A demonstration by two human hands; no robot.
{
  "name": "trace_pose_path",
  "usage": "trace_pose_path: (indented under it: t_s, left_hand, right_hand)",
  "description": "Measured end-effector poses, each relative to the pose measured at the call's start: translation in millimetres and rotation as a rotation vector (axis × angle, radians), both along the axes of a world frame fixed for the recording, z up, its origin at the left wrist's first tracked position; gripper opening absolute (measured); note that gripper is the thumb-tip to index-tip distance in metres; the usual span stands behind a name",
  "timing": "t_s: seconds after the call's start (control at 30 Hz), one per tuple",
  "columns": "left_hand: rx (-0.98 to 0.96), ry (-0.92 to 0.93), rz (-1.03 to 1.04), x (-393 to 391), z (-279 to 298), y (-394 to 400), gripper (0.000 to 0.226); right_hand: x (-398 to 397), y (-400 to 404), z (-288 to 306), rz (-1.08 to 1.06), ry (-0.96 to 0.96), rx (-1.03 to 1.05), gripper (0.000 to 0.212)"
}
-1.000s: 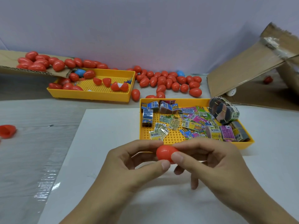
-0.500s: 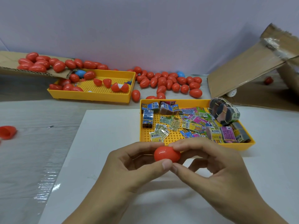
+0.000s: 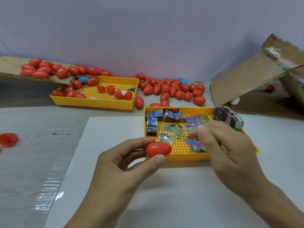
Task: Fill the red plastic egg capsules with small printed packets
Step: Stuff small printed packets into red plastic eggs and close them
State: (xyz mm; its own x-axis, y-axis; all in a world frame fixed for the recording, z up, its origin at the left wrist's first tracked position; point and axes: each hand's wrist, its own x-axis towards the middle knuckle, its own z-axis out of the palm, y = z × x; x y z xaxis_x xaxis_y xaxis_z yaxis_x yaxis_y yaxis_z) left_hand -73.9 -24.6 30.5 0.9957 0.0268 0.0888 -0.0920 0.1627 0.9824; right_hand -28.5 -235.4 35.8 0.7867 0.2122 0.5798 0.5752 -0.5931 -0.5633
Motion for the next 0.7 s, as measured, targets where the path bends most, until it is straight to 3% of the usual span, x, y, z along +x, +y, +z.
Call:
trace_pose_path:
  t_s: [0.1, 0.23, 0.37, 0.47, 0.57, 0.63, 0.7]
  left_hand:
    - [0.021, -0.014, 0.004, 0, -1, 0, 0.045]
    - [0.022, -0.024, -0.004, -1, -2, 0, 0.045]
    - [-0.033, -0.028, -0.041, 0, -2, 1, 0.043]
    - [-0.090, -0.008, -0.033, 2, -3, 4, 0.042]
    - [-0.177, -0.003, 0.006, 4, -1, 3, 0.040]
    - [-0.094, -0.048, 0.050, 4, 1, 2, 0.035]
    - [0.027, -0.117, 0.073, 2, 2, -1, 0.031]
  right_hand:
    - [21, 2, 0, -0.153, 0.038, -0.242, 0.020]
    - [46, 13, -3, -0.193, 0.261, -0.470, 0.044]
    - [56, 20, 0, -0.203, 0.355, -0.533, 0.034]
    - [52, 21, -1, -0.222, 0.291, -0.525, 0.023]
    - [36, 16, 3, -0.183, 0.226, -0.071, 0.012]
    - [20, 13, 13, -0.055, 0.448, 0.358, 0.012]
    - [3, 11, 22, 0.136, 0.810, 0.679, 0.028]
